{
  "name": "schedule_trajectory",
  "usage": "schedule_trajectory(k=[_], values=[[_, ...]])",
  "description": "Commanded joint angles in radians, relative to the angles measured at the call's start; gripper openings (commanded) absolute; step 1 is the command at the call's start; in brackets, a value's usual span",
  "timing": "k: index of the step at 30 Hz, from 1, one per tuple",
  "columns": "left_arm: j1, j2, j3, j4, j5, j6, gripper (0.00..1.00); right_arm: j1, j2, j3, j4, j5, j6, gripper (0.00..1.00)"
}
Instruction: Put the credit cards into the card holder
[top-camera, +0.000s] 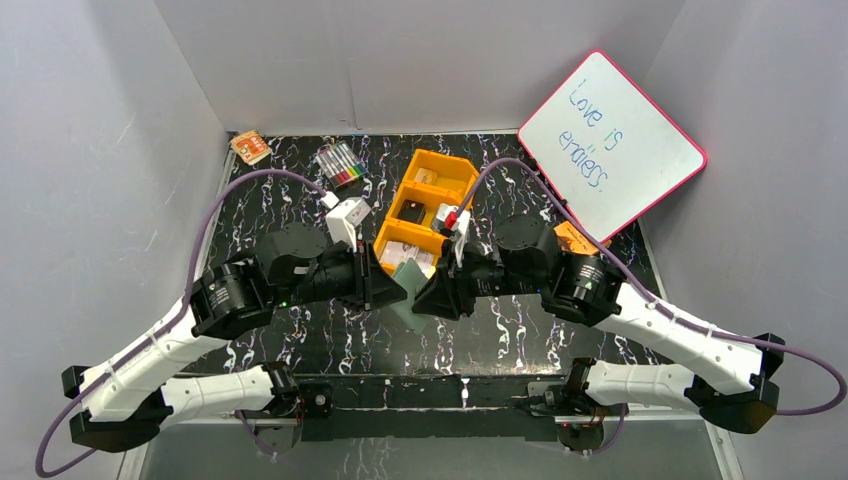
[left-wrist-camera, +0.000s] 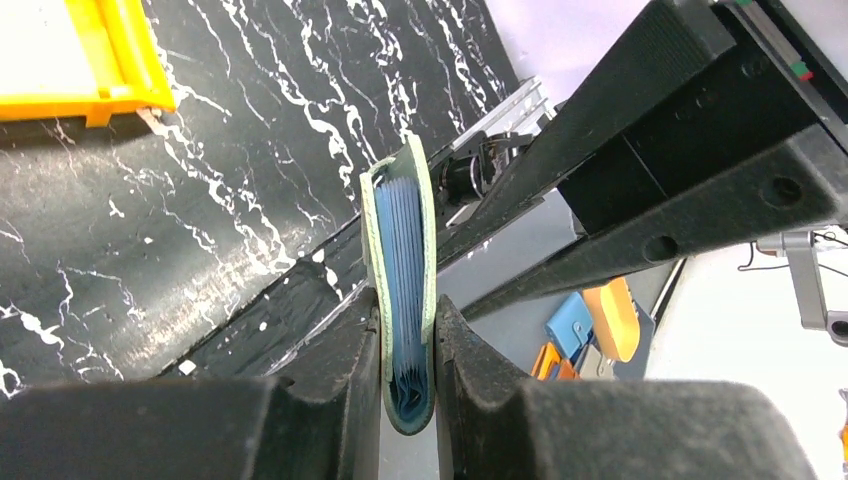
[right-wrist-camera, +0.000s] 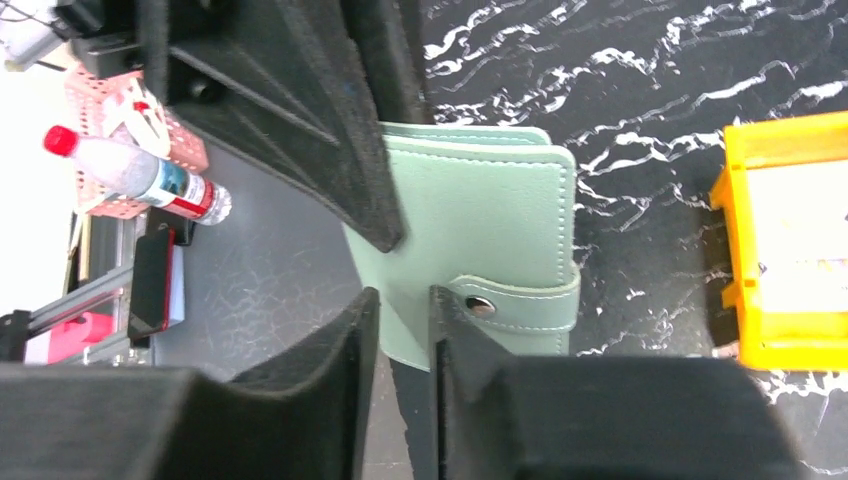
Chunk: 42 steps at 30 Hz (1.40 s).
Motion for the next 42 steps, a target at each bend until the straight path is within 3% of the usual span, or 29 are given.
schedule_trajectory(k=[1,8,15,21,27,33,37,42], values=[[-0.024,-0.047,0.034,0.262,0.037,-0.004,0.00,0.016,0.009,0.048,0.062,-0.067,0.034,0.40],[-0.024,-0.088,-0.018,0.238,0.001,0.011,0.00,0.015,-0.041,0.187,-0.015,-0.047,0.014,0.67],[-0.024,-0.243,-0.113,0.248,0.022,0.056,0.00,0.016,-0.188,0.210,-0.070,0.133,-0.032,0.81],[-0.024,-0.330,-0.148,0.327,0.125,0.127,0.00,0.016,-0.246,0.061,0.062,0.129,0.085,0.84],[-0.024,-0.388,-0.171,0.449,0.220,0.176,0.00,0.016,-0.239,-0.049,0.317,-0.018,0.272,0.86],[-0.024,-0.345,-0.136,0.457,0.263,0.196,0.00,0.016,-0.187,-0.083,0.443,-0.118,0.345,0.87],[-0.024,-0.332,-0.123,0.457,0.261,0.196,0.00,0.016,-0.166,-0.100,0.491,-0.137,0.373,0.82],[-0.024,-0.343,-0.132,0.458,0.237,0.183,0.00,0.016,-0.167,-0.138,0.557,-0.159,0.408,0.69]])
